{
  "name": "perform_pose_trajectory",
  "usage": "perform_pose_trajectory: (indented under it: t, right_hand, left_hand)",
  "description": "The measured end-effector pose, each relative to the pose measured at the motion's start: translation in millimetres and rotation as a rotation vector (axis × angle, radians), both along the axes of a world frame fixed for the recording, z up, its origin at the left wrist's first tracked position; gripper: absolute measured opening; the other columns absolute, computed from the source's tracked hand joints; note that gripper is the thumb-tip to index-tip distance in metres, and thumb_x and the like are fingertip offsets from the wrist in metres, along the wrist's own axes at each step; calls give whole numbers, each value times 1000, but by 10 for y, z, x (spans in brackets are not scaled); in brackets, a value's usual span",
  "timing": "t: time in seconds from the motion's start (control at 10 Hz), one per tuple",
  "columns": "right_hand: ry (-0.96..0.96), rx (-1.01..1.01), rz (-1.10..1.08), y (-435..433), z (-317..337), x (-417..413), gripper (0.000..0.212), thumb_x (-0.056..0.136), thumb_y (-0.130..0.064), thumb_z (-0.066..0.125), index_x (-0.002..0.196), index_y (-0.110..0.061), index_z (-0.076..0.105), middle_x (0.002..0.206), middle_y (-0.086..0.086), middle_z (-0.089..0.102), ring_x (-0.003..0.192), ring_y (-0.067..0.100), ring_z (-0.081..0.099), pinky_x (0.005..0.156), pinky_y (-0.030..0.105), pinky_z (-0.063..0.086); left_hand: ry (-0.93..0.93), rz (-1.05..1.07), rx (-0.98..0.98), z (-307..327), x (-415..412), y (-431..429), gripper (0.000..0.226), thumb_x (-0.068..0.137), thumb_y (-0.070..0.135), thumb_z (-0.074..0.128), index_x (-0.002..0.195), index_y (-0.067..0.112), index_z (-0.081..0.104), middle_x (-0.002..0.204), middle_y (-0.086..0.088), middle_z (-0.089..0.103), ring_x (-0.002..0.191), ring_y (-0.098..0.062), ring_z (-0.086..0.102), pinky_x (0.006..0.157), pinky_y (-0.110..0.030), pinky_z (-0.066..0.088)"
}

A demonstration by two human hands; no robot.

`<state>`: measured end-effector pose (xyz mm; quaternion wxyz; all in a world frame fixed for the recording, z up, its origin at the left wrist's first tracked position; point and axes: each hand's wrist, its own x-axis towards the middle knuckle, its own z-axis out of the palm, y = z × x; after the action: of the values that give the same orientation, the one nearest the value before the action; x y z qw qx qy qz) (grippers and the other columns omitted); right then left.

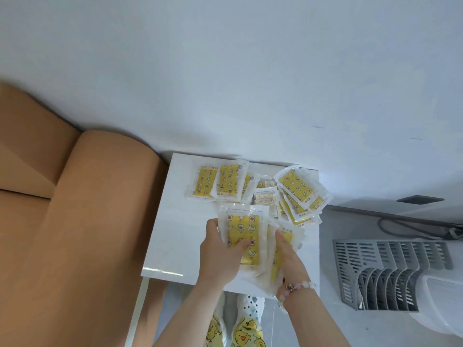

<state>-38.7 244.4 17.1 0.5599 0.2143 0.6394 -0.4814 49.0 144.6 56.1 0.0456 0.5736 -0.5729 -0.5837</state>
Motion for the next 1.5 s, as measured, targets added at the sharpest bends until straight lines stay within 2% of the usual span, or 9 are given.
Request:
perform_pose_trajectory:
  t: [0.1,0.3,0.5,0.7,0.9,1.1,1.3,1.4,1.5]
  right_hand:
    - [83,96,80,-25,384,2,47,77,-40,73,112,-9,64,103,9,68,99,29,63,83,42,52]
    - [192,160,493,-387,1141,137,57,87,-30,65,132,0,48,128,15,55,102,27,53,84,31,40]
    - [269,93,1066,-956,1575,771,52,83,-32,71,122,-1,58,110,13,63,99,27,61,79,32,50]
    - [275,-23,1449,-1427,1865,1894,40,72,-27,79,104,-7,66,101,12,71,105,34,65,93,52,50]
    - [307,-118,1725,-1415,1977,3138,46,78,-31,75,114,-6,62,115,11,66,95,25,66,68,29,51]
    - [411,-190,2079,-932,2222,4594,60,94,-48,48,138,-7,44,128,11,54,91,21,53,61,22,42]
    - [433,-223,2294,-322,2334,5844,54,98,-30,47,141,1,36,144,18,41,129,32,45,102,35,40]
    - [416,-249,2389,-36,2339,6378,50,99,-25,46,140,1,38,144,19,41,130,33,43,81,30,47]
    - [522,-288,2516,251,2284,6791,54,97,-34,49,138,-1,42,139,19,47,125,33,49,92,37,46]
  left_hand:
    - [-44,14,-8,286,208,-127,41,82,17,72,110,23,43,91,13,59,78,3,56,67,-17,47]
    - [-74,-34,176,771,752,-168,29,92,21,59,116,16,43,99,8,60,79,-2,59,58,-13,49]
    - [348,480,398,976,1808,-57,25,88,5,62,113,8,62,111,-11,69,98,-24,68,88,-40,54]
    - [457,1007,248,1201,2981,218,14,90,0,55,101,5,63,105,-10,68,73,-19,72,65,-33,60]
    - [394,1407,2,1336,4169,746,14,89,-4,57,96,7,62,95,-9,69,73,-16,71,63,-29,59]
    - [413,1549,-3,1358,5265,1661,19,90,0,57,107,8,61,106,-11,68,91,-24,67,74,-35,57]
    - [242,1697,33,1454,6094,2640,17,85,-1,65,92,15,62,101,-11,68,93,-29,65,86,-41,52]
    - [213,1774,31,1463,6439,3055,18,85,0,65,90,17,61,95,-6,67,90,-27,65,82,-38,51]
    - [232,1800,26,1453,6745,3373,18,85,0,65,92,17,62,96,-6,68,90,-26,65,82,-38,51]
